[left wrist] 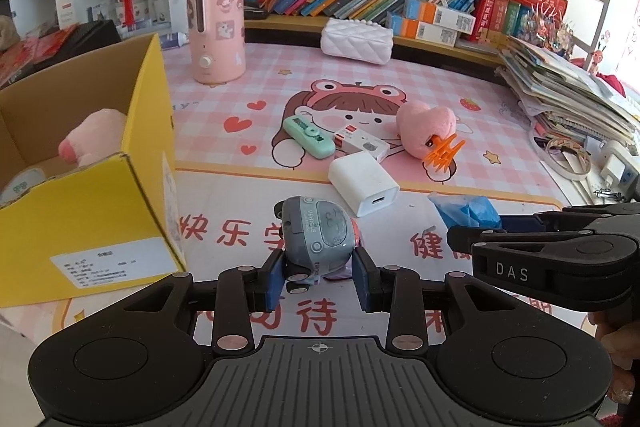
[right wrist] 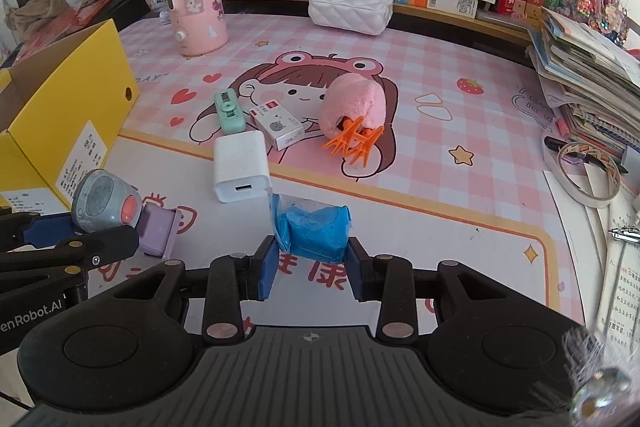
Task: Organize objects
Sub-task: 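Lift and carry the car and blue item with both tools toward the yellow box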
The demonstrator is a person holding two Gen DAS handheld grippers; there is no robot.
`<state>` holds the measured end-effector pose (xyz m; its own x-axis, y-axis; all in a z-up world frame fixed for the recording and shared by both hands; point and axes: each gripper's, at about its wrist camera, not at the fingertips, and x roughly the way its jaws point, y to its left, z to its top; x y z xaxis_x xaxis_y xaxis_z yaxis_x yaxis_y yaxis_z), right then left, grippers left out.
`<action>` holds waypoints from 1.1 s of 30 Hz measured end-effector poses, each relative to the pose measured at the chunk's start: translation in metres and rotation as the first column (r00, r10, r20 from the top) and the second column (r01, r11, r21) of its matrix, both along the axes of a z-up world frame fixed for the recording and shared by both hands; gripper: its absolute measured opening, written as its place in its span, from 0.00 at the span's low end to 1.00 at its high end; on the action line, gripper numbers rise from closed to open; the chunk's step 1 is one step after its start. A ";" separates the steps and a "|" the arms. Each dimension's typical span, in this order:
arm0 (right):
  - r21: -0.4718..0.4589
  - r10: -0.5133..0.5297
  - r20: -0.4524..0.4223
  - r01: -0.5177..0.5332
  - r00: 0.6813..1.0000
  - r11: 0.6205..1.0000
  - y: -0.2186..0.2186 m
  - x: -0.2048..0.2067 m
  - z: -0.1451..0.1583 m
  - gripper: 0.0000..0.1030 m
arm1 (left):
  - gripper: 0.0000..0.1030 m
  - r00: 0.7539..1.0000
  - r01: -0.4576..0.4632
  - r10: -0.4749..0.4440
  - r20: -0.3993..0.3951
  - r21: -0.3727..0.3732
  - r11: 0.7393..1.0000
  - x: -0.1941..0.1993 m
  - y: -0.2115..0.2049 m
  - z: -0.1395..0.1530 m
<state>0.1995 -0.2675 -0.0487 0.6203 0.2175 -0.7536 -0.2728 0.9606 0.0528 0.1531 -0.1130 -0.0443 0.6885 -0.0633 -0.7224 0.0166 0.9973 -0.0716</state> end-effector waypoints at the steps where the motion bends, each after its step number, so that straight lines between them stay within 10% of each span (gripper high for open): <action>1: -0.001 0.004 0.000 -0.004 1.000 1.000 0.001 -0.001 0.000 0.32 | 0.33 1.000 -0.002 0.002 0.002 0.000 1.000 -0.002 0.000 0.001; 33: -0.014 0.020 0.089 -0.019 0.996 1.000 0.096 -0.108 0.037 0.32 | 0.33 0.994 0.032 -0.029 0.110 -0.025 0.999 -0.098 0.094 0.032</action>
<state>0.0912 -0.1711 -0.0117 0.6804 0.2210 -0.6987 -0.2948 0.9554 0.0151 0.0550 -0.0190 -0.0126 0.7610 -0.1037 -0.6404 0.0558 0.9939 -0.0947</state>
